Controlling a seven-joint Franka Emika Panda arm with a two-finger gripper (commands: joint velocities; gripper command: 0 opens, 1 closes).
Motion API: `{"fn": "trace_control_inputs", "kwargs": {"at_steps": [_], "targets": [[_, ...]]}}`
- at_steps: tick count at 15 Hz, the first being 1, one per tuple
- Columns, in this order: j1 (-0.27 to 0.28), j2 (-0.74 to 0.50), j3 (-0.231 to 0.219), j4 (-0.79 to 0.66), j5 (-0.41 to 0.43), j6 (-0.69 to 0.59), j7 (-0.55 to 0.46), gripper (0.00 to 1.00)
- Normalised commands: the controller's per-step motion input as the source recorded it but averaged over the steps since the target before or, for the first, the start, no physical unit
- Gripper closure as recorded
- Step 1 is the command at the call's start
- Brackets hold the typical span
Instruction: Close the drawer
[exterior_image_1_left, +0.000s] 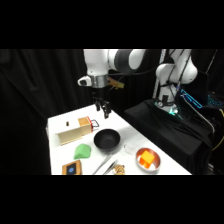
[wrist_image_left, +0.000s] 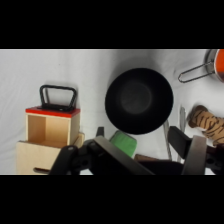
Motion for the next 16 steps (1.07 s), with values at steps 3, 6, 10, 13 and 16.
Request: {"fn": "trace_control_inputs", "kwargs": {"at_steps": [3,6,10,13,16], "targets": [[-0.048,-0.03,0.001,-0.02,0.012,0.04,-0.05,0.00],[-0.122,-0.08,-0.062,-0.06,0.054,0.11,-0.19,0.00],[-0.153,-0.11,-0.086,-0.09,0.117,0.16,-0.28,0.00],[-0.131,-0.06,-0.061,-0.12,0.182,0.28,-0.31,0.00],[-0.109,0.02,-0.042,-0.09,0.207,0.32,-0.28,0.00]]}}
